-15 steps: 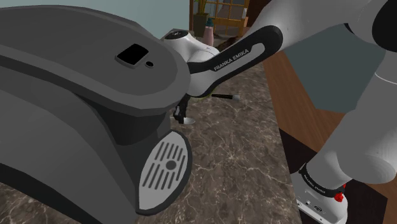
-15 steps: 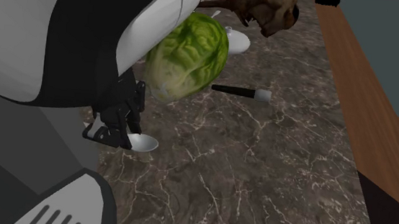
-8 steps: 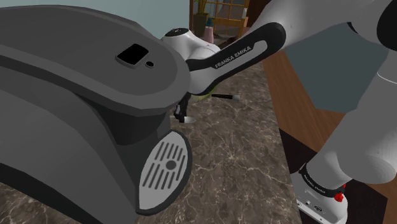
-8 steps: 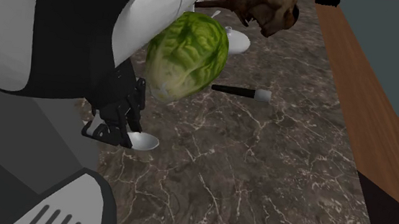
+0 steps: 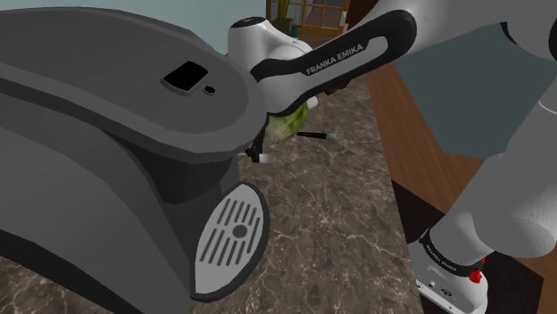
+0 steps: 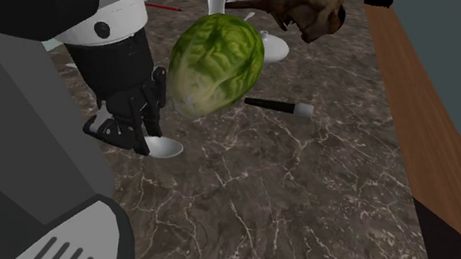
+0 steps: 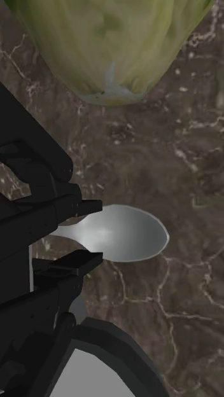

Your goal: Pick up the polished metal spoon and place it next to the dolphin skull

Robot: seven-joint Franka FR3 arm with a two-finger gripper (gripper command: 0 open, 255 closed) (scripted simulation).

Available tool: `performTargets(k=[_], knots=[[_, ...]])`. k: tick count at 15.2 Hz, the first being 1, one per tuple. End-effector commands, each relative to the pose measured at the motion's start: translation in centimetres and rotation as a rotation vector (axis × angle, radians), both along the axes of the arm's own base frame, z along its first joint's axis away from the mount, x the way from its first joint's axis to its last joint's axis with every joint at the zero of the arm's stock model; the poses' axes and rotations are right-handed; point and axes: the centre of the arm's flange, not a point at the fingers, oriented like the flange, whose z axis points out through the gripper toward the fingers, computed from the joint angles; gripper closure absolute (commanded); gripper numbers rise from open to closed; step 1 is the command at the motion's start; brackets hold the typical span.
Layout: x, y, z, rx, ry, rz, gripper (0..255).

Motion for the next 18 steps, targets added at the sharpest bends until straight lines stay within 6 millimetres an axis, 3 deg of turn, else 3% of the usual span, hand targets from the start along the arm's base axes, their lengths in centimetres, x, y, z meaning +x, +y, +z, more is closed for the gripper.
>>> performTargets(k=[1,18], knots=[[0.0,0.3,1.3,0.002,-0.003,0.001,255],[0.0,0.3,10.3,0.002,-0.003,0.001,255]])
